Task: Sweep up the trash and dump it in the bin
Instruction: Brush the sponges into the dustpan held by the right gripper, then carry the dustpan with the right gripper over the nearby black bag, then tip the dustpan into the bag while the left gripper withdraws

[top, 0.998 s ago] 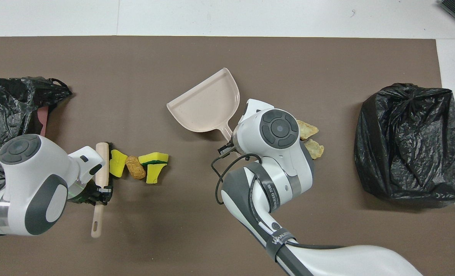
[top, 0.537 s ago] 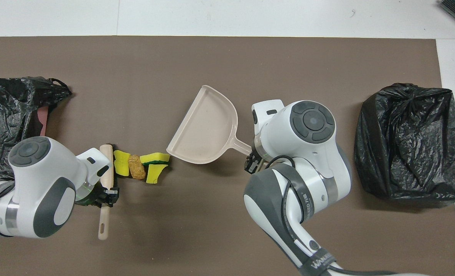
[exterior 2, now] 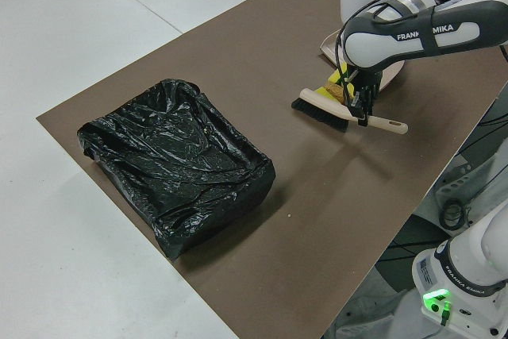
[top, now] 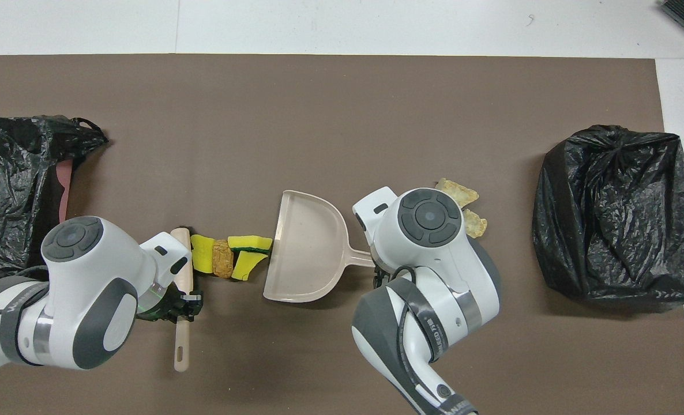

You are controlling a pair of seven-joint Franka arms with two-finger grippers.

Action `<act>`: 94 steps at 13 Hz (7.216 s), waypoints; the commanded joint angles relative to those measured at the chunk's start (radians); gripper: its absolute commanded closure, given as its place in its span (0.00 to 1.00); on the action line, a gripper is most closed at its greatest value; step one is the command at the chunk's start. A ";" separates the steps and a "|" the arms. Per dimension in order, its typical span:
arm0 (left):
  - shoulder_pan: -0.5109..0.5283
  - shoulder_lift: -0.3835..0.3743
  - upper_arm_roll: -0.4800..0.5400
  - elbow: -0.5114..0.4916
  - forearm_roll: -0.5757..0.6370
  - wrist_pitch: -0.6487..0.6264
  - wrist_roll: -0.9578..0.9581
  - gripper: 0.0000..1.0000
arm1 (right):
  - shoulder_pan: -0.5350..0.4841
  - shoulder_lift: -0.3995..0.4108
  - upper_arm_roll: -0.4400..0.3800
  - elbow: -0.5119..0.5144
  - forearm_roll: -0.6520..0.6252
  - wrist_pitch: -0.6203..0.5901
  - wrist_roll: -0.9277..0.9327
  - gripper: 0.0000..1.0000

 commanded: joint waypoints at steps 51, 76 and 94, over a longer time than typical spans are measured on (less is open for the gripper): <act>-0.180 0.033 0.021 0.140 -0.226 0.025 -0.080 1.00 | -0.011 -0.006 -0.003 -0.017 -0.050 0.005 0.039 1.00; -0.383 -0.025 -0.097 -0.057 -0.131 0.229 -0.472 0.00 | -0.991 -0.218 -0.009 0.167 -0.390 -0.106 -0.910 1.00; 0.227 0.169 -0.091 0.521 0.114 0.098 0.241 0.00 | -0.855 -0.247 0.009 0.123 -0.973 0.063 -1.254 1.00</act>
